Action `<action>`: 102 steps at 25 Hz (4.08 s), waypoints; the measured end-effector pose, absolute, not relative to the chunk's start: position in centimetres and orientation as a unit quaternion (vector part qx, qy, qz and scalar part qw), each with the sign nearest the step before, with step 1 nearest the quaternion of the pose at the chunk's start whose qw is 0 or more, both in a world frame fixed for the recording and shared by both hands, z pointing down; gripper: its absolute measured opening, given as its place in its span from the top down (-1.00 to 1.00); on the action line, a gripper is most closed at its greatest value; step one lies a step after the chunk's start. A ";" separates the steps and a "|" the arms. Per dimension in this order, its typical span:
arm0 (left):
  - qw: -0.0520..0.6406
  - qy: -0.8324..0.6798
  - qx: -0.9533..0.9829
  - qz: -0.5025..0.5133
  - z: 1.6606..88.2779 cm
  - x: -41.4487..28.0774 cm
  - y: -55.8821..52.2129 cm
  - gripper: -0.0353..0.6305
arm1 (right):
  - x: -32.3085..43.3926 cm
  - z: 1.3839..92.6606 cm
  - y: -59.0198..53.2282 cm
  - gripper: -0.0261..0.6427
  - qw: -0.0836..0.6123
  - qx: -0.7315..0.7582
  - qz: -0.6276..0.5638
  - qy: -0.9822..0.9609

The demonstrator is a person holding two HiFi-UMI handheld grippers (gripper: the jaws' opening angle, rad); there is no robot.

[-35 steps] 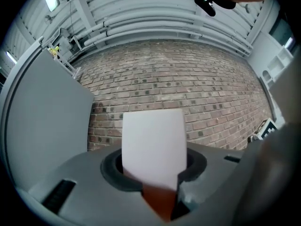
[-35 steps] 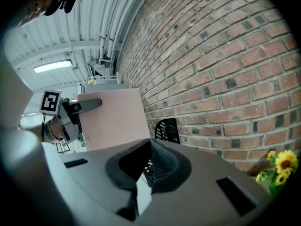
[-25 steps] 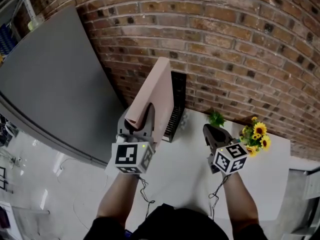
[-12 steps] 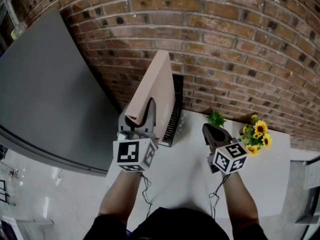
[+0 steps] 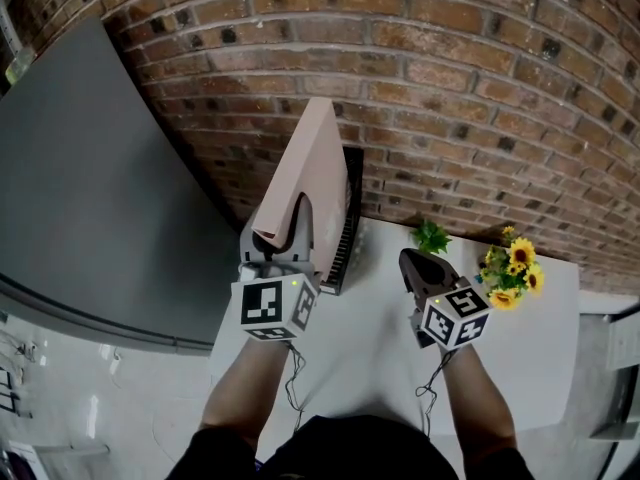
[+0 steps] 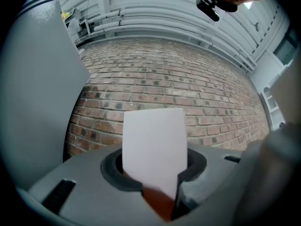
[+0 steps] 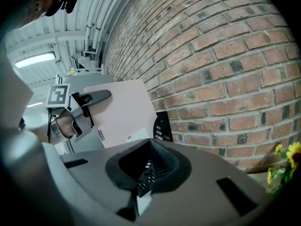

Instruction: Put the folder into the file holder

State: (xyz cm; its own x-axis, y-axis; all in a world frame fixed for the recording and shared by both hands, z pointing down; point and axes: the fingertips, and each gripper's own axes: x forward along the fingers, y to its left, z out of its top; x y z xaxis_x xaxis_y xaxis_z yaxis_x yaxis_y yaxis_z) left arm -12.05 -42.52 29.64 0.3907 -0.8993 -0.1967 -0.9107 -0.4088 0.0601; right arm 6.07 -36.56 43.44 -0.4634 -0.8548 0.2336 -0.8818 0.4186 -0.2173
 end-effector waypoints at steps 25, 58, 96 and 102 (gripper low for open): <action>0.007 0.551 -0.833 0.051 39.6 -9.3 -45.0 0.43 | 6.6 45.3 -37.2 0.91 0.046 0.528 0.179 -0.829; 0.043 0.533 -0.845 -0.005 42.1 -8.0 -43.6 0.16 | 6.3 44.5 -36.5 0.91 0.033 0.520 0.171 -0.836; 0.016 0.582 -0.813 -0.034 38.2 -7.8 -23.5 0.81 | 7.0 39.5 -25.7 0.91 0.020 0.436 0.115 -0.892; -0.012 0.590 -0.806 -0.045 40.3 -6.5 -20.2 0.87 | 7.9 40.7 -23.4 0.91 0.030 0.421 0.114 -0.899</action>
State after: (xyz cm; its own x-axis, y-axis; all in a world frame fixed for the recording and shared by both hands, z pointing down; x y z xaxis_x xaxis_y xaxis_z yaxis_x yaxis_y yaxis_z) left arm -6.50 -20.22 40.33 0.3008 -0.9497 0.0868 -0.9518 -0.3046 -0.0350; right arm 7.89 -23.38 40.68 -0.6433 -0.7508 0.1502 -0.7645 0.6189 -0.1803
